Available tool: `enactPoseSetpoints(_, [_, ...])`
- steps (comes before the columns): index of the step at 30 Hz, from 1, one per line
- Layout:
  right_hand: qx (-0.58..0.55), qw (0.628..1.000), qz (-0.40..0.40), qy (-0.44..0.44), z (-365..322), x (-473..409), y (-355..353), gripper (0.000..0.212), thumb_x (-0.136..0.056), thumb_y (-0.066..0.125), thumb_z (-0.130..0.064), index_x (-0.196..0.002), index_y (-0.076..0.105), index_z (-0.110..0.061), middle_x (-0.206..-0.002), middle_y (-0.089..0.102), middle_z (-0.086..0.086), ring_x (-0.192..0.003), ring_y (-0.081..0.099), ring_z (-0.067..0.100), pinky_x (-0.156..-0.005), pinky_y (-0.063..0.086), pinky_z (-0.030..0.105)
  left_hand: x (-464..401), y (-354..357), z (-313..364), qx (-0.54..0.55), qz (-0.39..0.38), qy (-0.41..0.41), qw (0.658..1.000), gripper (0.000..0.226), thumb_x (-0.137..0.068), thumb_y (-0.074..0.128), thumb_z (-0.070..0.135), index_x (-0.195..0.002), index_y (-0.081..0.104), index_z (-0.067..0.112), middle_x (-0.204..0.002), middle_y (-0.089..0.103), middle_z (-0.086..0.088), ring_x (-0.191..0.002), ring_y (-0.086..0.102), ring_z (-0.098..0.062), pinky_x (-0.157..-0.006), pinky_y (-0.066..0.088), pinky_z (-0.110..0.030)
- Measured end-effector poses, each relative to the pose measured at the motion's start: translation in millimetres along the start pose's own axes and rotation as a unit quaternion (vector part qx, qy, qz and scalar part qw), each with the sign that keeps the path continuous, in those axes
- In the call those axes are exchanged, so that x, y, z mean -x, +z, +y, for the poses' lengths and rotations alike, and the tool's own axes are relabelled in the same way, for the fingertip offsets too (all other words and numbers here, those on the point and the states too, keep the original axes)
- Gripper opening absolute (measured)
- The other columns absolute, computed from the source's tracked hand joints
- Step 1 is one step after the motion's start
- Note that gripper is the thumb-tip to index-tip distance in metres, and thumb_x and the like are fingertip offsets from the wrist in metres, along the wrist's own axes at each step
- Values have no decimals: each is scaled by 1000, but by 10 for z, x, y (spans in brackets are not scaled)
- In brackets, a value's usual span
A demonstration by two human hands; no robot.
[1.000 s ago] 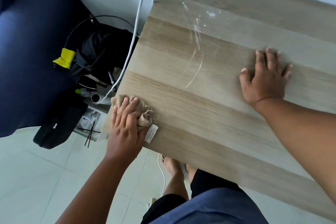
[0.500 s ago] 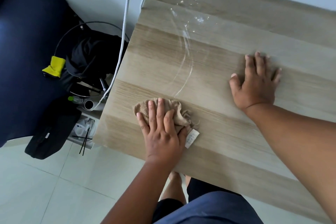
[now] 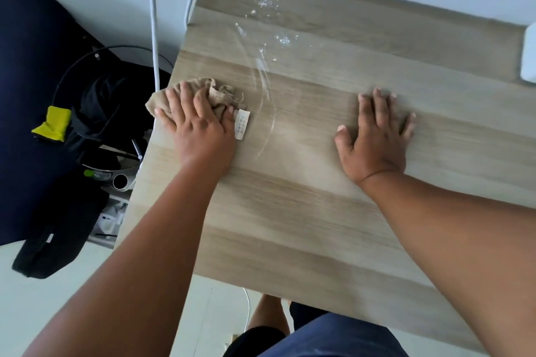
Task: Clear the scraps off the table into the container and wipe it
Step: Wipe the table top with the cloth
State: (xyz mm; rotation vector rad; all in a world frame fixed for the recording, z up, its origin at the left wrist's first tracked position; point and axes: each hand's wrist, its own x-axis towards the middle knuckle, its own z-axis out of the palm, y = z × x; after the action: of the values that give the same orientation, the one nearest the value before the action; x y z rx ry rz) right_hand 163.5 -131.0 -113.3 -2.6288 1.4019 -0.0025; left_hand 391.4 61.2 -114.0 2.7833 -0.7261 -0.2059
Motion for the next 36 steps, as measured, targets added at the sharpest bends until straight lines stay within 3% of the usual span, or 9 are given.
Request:
enactPoseSetpoints(6, [0, 1000, 5, 1, 2, 5, -2, 80, -88, 35, -56, -160, 33, -21, -173, 16, 4, -160, 5, 28, -124, 1, 66, 557, 145, 424, -12, -15, 155, 988, 73, -100, 47, 55, -153, 42, 5, -169, 22, -19, -158, 9, -40, -125, 6, -63])
enactPoseSetpoints(11, [-3, 1000, 10, -2, 3, 1, 13, 79, -88, 36, -57, -159, 35, -21, -172, 17, 5, -160, 6, 29, -124, 1, 67, 1328, 341, 703, 36, 6, 278, 960, 60, -98, 62, 46, -145, 57, 8, -163, 35, -18, -155, 23, -41, -118, 22, -68])
enactPoseSetpoints(15, [-8, 1000, 12, -2, 1, -6, 22, 78, -89, 37, -56, -158, 35, -21, -172, 17, 4, -160, 7, 29, -124, 1, 67, 1352, 329, 640, 36, 1, 281, 959, 53, -98, 61, 48, -139, 63, 14, -164, 35, -12, -156, 24, -34, -120, 23, -64])
enactPoseSetpoints(18, [-3, 1000, 9, -5, 1, -5, 24, 77, -90, 37, -56, -159, 34, -22, -173, 16, 4, -160, 6, 30, -124, 2, 67, 1037, 291, 575, 42, 14, 285, 957, 47, -98, 60, 44, -132, 64, 12, -161, 41, -14, -154, 29, -38, -119, 24, -65])
enactPoseSetpoints(23, [-1, 1000, 9, -7, 2, -6, 17, 77, -90, 38, -55, -160, 32, -22, -173, 14, 4, -160, 5, 30, -124, 2, 67, 125, 203, 608, 30, 11, 181, 983, 61, -99, 49, 42, -140, 48, -3, -162, 38, -17, -155, 23, -40, -123, 14, -65])
enactPoseSetpoints(29, [-4, 1000, 8, -9, 16, -8, 12, 78, -90, 37, -56, -161, 32, -22, -173, 14, 3, -160, 3, 28, -123, 2, 67, -784, 167, 794, 5, -23, 101, 995, 71, -104, 37, 42, -159, 19, 2, -171, 16, -12, -159, 2, -33, -127, -3, -58])
enactPoseSetpoints(36, [-2, 1000, 7, -9, 28, -4, 19, 77, -92, 36, -56, -161, 32, -21, -173, 13, 4, -160, 3, 28, -124, 0, 66, -406, 210, 732, 16, -24, 123, 992, 74, -105, 40, 45, -159, 19, -1, -170, 18, -14, -159, 3, -34, -127, 0, -58])
